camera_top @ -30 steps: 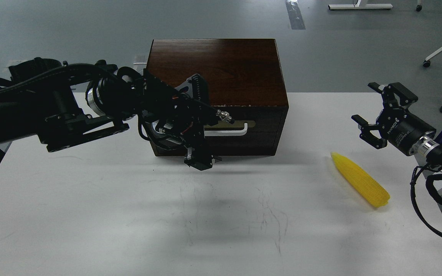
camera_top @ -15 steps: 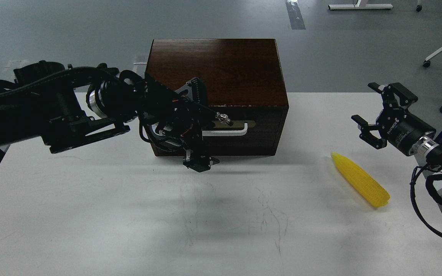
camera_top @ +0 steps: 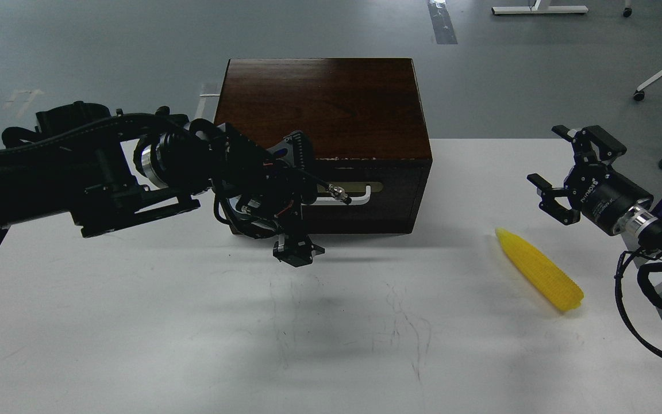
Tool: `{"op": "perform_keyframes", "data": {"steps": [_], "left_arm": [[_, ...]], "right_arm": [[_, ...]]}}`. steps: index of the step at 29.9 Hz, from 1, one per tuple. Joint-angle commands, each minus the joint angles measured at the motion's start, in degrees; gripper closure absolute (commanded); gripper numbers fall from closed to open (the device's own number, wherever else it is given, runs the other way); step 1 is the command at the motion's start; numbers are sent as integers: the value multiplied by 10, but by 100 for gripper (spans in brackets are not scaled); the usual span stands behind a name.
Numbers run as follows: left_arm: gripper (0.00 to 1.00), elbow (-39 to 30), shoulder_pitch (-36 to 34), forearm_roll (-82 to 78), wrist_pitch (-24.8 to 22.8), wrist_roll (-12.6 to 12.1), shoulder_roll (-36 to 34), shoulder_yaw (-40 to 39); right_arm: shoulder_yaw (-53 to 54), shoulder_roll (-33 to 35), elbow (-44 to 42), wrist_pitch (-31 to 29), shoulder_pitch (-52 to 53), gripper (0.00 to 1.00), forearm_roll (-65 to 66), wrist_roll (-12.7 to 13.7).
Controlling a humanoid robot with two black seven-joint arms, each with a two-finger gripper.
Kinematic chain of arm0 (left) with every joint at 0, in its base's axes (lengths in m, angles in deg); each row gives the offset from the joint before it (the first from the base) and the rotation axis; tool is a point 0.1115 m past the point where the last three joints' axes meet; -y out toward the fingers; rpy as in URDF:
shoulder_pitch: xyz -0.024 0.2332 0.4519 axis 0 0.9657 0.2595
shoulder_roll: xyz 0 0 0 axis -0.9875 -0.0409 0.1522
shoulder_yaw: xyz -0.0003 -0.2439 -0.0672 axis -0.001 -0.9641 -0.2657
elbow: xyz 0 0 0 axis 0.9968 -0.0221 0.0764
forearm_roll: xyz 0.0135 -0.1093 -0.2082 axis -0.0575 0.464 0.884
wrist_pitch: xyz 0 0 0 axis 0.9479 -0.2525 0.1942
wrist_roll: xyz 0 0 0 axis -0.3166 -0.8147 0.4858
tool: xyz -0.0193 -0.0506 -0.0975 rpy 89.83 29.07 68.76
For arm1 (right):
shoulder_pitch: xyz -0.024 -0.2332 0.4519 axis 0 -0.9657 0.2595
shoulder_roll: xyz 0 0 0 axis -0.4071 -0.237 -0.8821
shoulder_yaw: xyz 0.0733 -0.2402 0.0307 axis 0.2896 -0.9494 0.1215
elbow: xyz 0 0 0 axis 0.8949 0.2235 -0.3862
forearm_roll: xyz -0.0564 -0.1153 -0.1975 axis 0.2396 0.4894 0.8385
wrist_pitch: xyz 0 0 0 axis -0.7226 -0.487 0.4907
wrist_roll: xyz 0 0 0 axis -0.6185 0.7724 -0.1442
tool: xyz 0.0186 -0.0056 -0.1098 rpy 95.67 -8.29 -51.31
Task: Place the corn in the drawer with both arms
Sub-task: 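Pull the drawer handle toward the robot with the left gripper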
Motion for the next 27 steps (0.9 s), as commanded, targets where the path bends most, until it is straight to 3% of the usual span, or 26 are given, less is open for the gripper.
{"op": "perform_keyframes", "data": {"steps": [1,27], "left_arm": [[2,-13,-4,0,0,0,0,12],[2,-212,-12,0,0,0,-60,32]], "right_arm": [[0,0,0,0,-1,0,0,0],[2,0,0,6,-3,0,1,0]]}}
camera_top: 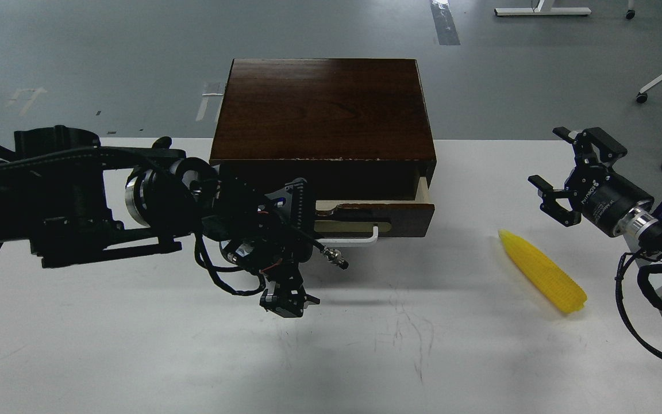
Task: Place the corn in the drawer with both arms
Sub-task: 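Pull the drawer handle toward the robot with the left gripper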
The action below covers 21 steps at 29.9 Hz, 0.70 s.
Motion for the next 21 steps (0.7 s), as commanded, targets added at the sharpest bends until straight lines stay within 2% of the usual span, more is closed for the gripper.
{"op": "perform_keyframes", "data": {"steps": [1,21], "left_arm": [[2,-22,1,0,1,0,-2,0],[2,-9,1,0,1,0,-2,-2]], "right_arm": [[1,0,0,1,0,0,0,0],[2,-1,0,1,-1,0,1,0]]}}
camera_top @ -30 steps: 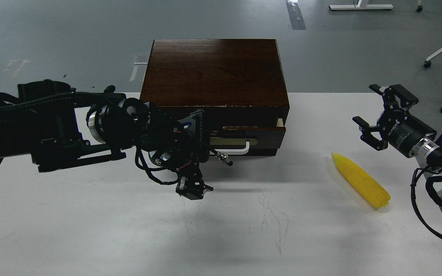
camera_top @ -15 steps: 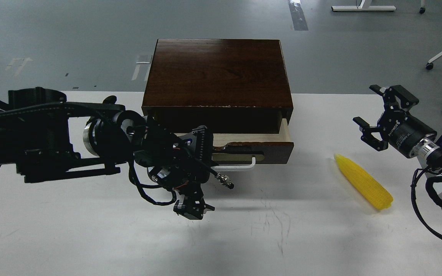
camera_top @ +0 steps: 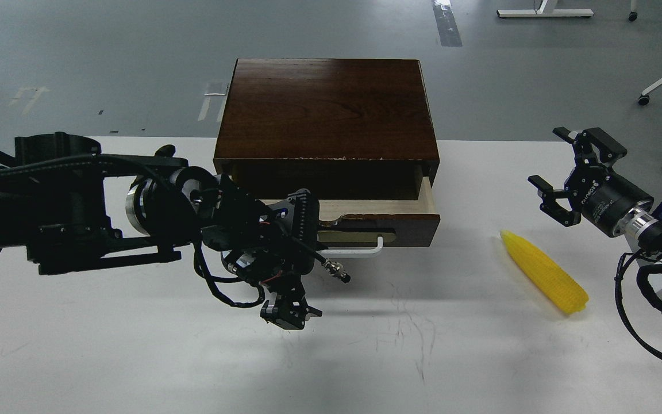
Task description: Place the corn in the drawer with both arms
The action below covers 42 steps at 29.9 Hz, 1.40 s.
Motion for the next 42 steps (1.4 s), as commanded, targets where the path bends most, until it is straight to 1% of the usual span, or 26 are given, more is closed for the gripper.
{"op": "perform_keyframes", "data": {"steps": [1,7,11,15,20,25,30,32,36,38,42], "left_arm": [[2,2,-3,0,0,0,-1,-1],[2,2,-6,0,2,0,-7,-1],[2,2,-27,0,2,0,-8,7],[2,-1,-64,0,2,0,-1,49],[2,-3,-76,0,2,0,0,76],[2,-4,-105,0,2,0,-1,122],[2,-5,-120,0,2,0,0,131],[2,-7,-125,0,2,0,15,132],[2,-16,-128,0,2,0,22,137],[2,-18,-144,0,2,0,29,146],[2,-19,-154,0,2,0,34,156]], "right_arm": [[0,0,0,0,0,0,0,0],[1,0,0,0,0,0,0,0],[1,1,0,0,0,0,0,0],[0,1,0,0,-1,0,0,0],[1,1,0,0,-3,0,0,0],[1,0,1,0,-3,0,0,0],[1,0,2,0,-4,0,0,0],[2,-1,1,0,-4,0,0,0],[2,0,1,0,-4,0,0,0],[2,1,1,0,-4,0,0,0],[2,1,1,0,-4,0,0,0]]}}
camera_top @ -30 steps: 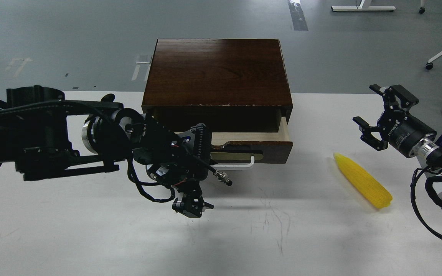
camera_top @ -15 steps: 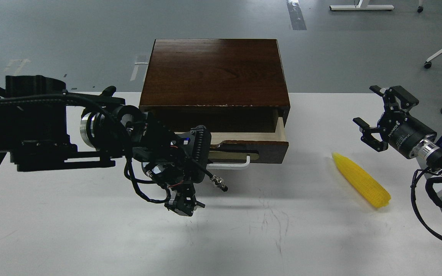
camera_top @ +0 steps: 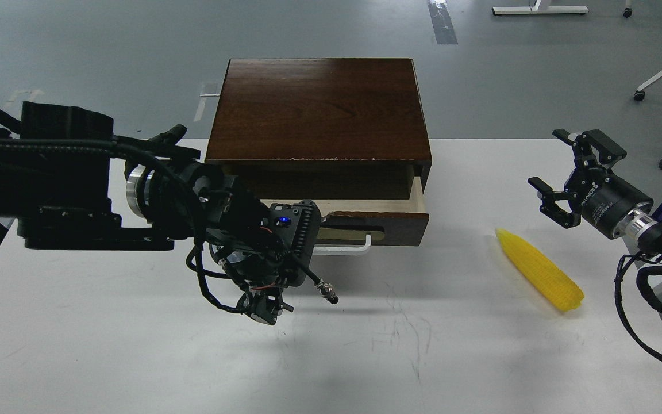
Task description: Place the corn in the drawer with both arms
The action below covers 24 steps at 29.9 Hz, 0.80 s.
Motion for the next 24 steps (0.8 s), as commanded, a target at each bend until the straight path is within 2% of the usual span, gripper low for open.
{"op": "perform_keyframes", "data": {"steps": [1,24], "left_arm": [[2,-5,-10,0,2,0,4,7],[2,-17,-65,0,2,0,46,43]], "right_arm": [[0,0,0,0,0,0,0,0],[2,3,0,0,-2,0,0,0]]}}
